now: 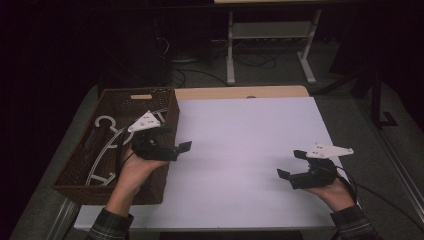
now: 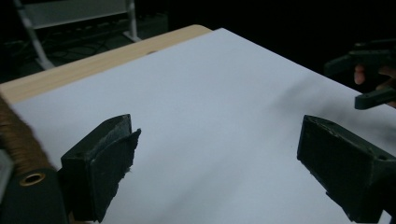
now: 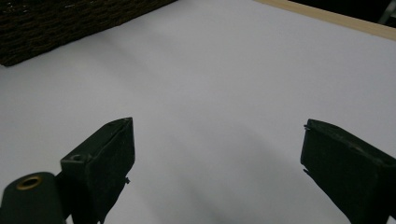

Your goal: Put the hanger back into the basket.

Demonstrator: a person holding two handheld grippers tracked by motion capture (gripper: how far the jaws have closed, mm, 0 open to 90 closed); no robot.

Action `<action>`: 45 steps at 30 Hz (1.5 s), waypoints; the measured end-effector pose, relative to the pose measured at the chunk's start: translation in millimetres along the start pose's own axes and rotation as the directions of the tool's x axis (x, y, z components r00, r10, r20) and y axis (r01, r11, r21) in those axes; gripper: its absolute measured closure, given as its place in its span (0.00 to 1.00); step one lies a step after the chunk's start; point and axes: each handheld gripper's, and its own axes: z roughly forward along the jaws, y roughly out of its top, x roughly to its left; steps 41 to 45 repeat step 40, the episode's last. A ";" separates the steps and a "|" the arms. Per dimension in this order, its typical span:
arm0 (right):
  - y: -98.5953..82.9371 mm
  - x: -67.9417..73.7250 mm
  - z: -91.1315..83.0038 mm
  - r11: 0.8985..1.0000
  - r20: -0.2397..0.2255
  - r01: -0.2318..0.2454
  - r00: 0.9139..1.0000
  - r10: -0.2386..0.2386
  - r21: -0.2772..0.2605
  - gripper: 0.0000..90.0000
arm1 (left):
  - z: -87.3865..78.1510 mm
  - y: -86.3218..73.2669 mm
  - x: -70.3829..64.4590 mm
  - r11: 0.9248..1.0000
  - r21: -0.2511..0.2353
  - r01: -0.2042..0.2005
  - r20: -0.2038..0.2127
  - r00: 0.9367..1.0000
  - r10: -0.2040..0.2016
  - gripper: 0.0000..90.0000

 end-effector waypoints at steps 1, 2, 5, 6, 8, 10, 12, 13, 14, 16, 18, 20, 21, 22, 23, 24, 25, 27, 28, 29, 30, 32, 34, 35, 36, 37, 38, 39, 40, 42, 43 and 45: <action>-0.1 -0.1 0.1 1.000 -0.001 0.002 1.000 -0.002 0.000 0.10 | 3.7 -0.9 -2.6 1.000 0.003 -0.002 0.007 1.000 0.002 0.12; -0.2 -0.2 0.2 1.000 -0.002 0.004 1.000 -0.004 0.001 0.10 | 3.7 -0.9 -2.6 1.000 0.003 -0.002 0.007 1.000 0.002 0.12; -0.2 -1.3 0.3 1.000 -0.004 0.005 1.000 -0.005 -0.002 0.10 | 13.5 -1.6 -14.2 1.000 0.005 -0.015 0.034 0.999 0.015 0.11; -0.2 -1.6 0.3 1.000 -0.005 0.004 1.000 -0.004 -0.003 0.10 | 16.0 -1.1 -17.3 1.000 0.005 -0.013 0.048 0.999 0.013 0.10; 0.0 -1.9 0.2 1.000 -0.006 0.003 1.000 -0.003 -0.004 0.10 | 22.0 0.0 -25.5 1.000 0.005 -0.028 0.064 0.998 0.028 0.09; 0.2 -2.0 0.2 1.000 -0.007 0.004 1.000 -0.004 -0.006 0.10 | 30.3 -0.8 -33.5 0.998 0.015 -0.053 0.069 0.996 0.052 0.08; 0.4 -1.6 -0.1 1.000 -0.008 0.003 1.000 -0.003 -0.007 0.10 | 39.9 -4.4 -39.5 0.998 0.028 -0.063 0.083 0.995 0.060 0.06; 0.4 -1.4 -0.1 1.000 -0.007 0.005 1.000 -0.005 -0.007 0.10 | 44.9 -7.0 -42.3 0.997 0.033 -0.069 0.088 0.994 0.066 0.06; 0.4 -1.2 -0.2 1.000 -0.007 0.007 1.000 -0.007 -0.006 0.10 | 49.6 -10.0 -45.1 0.996 0.037 -0.077 0.087 0.993 0.074 0.05; 0.3 -0.7 -0.3 1.000 -0.009 0.010 1.000 -0.010 -0.006 0.10 | 58.4 -16.2 -49.9 0.995 0.043 -0.088 0.098 0.992 0.083 0.04; 0.2 -0.1 -0.1 1.000 -0.010 0.015 1.000 -0.015 -0.007 0.10 | 65.5 -21.8 -53.1 0.994 0.048 -0.098 0.095 0.991 0.093 0.03; 0.0 0.5 -0.1 1.000 -0.010 0.019 1.000 -0.019 -0.009 0.10 | 70.8 -26.6 -54.3 0.993 0.051 -0.104 0.093 0.991 0.099 0.03; -0.2 0.5 -0.2 1.000 -0.010 0.020 1.000 -0.020 -0.012 0.10 | 72.7 -29.1 -54.1 0.993 0.048 -0.108 0.088 0.991 0.103 0.03; -0.7 0.5 -0.5 1.000 -0.010 0.019 1.000 -0.019 -0.014 0.10 | 74.2 -31.9 -53.7 0.992 0.044 -0.115 0.083 0.990 0.111 0.03; -1.4 0.8 -0.8 1.000 -0.010 0.015 1.000 -0.015 -0.016 0.10 | 75.6 -35.2 -53.1 0.991 0.044 -0.125 0.073 0.990 0.122 0.03; -2.2 0.9 -0.9 1.000 -0.009 0.015 1.000 -0.015 -0.017 0.10 | 77.1 -38.7 -51.9 0.991 0.045 -0.126 0.067 0.990 0.123 0.03; -3.0 1.2 -0.9 1.000 -0.007 0.013 1.000 -0.013 -0.017 0.10 | 77.8 -42.2 -50.1 0.992 0.047 -0.119 0.068 0.991 0.115 0.03; -4.7 1.8 -0.5 1.000 -0.007 0.014 1.000 -0.014 -0.016 0.10 | 78.8 -48.5 -47.2 0.992 0.055 -0.114 0.068 0.992 0.110 0.03; -5.6 2.5 -0.3 1.000 -0.008 0.010 1.000 -0.010 -0.016 0.10 | 78.6 -51.1 -46.2 0.992 0.057 -0.114 0.069 0.992 0.110 0.03; -6.6 3.2 -0.1 1.000 -0.009 0.008 1.000 -0.008 -0.015 0.10 | 78.1 -53.6 -45.1 0.992 0.055 -0.112 0.073 0.991 0.108 0.03; -7.9 3.7 0.4 1.000 -0.011 0.010 1.000 -0.010 -0.014 0.09 | 77.6 -56.0 -43.8 0.993 0.057 -0.107 0.074 0.992 0.103 0.03; -10.1 5.2 1.6 1.000 -0.015 0.008 1.000 -0.008 -0.011 0.09 | 77.1 -59.7 -41.6 0.992 0.068 -0.106 0.075 0.992 0.101 0.03; -10.7 5.8 2.8 1.000 -0.016 0.018 1.000 -0.018 -0.006 0.08 | 77.1 -60.7 -40.9 0.991 0.075 -0.107 0.074 0.992 0.101 0.03; -10.5 5.7 3.3 1.000 -0.014 0.020 1.000 -0.020 -0.009 0.08 | 76.8 -61.3 -40.9 0.992 0.070 -0.108 0.077 0.992 0.103 0.03; -10.4 5.7 3.4 1.000 -0.014 0.019 1.000 -0.019 -0.012 0.08 | 76.8 -61.3 -40.9 0.992 0.070 -0.108 0.077 0.992 0.103 0.03; -10.4 5.6 3.3 1.000 -0.013 0.019 1.000 -0.019 -0.014 0.08 | 76.9 -61.4 -41.7 0.990 0.075 -0.122 0.075 0.990 0.116 0.03; -10.6 5.3 3.3 1.000 -0.011 0.020 1.000 -0.020 -0.016 0.08 | 77.4 -61.8 -41.9 0.989 0.081 -0.126 0.078 0.990 0.120 0.03; -10.9 4.7 3.3 1.000 -0.009 0.020 1.000 -0.020 -0.018 0.08 | 78.5 -62.8 -42.0 0.988 0.087 -0.128 0.081 0.989 0.122 0.03; -11.2 4.1 3.3 1.000 -0.007 0.018 1.000 -0.019 -0.022 0.08 | 78.5 -62.8 -42.0 0.988 0.087 -0.128 0.081 0.989 0.122 0.03; -11.2 4.1 3.3 1.000 -0.007 0.018 1.000 -0.019 -0.022 0.08 | 78.5 -62.8 -42.0 0.988 0.087 -0.128 0.081 0.989 0.122 0.03; -11.2 4.1 3.3 1.000 -0.007 0.018 1.000 -0.019 -0.022 0.08 | 78.5 -62.8 -42.0 0.988 0.087 -0.128 0.081 0.989 0.122 0.03; -11.2 4.1 3.3 1.000 -0.007 0.018 1.000 -0.019 -0.022 0.08 | 78.5 -62.8 -42.0 0.988 0.087 -0.128 0.081 0.989 0.122 0.03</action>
